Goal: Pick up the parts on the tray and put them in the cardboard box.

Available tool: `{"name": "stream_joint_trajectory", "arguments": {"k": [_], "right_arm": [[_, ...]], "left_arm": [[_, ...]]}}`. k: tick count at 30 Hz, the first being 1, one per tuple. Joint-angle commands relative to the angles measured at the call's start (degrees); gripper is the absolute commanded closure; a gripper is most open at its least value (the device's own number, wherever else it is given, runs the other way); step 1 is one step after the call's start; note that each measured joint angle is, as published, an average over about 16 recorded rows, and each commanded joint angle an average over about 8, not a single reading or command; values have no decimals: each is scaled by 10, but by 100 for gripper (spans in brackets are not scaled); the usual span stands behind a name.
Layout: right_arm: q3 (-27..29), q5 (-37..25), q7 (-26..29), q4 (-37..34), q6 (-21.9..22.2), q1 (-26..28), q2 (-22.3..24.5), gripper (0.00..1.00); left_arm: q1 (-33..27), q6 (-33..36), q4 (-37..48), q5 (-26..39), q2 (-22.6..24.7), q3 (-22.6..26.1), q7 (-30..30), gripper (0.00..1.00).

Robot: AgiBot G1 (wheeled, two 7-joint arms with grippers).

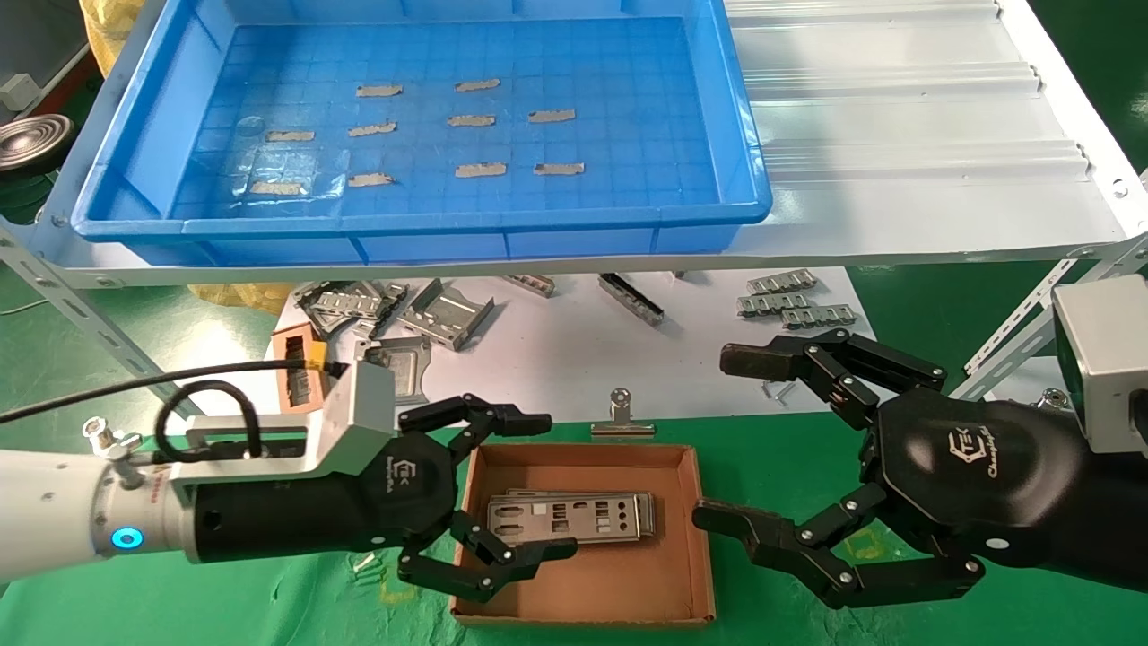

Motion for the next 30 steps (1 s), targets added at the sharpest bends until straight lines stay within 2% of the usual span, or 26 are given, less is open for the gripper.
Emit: {"name": "stream_joint_trajectory", "arguments": {"k": [1, 30], "right_arm": [[0, 0, 0, 0, 0, 0, 0, 0], [0, 0, 0, 0, 0, 0, 0, 0]], "left_arm": [[5, 4, -8, -5, -7, -9, -6, 0], [72, 63, -129, -73, -113, -143, -87, 0]]}}
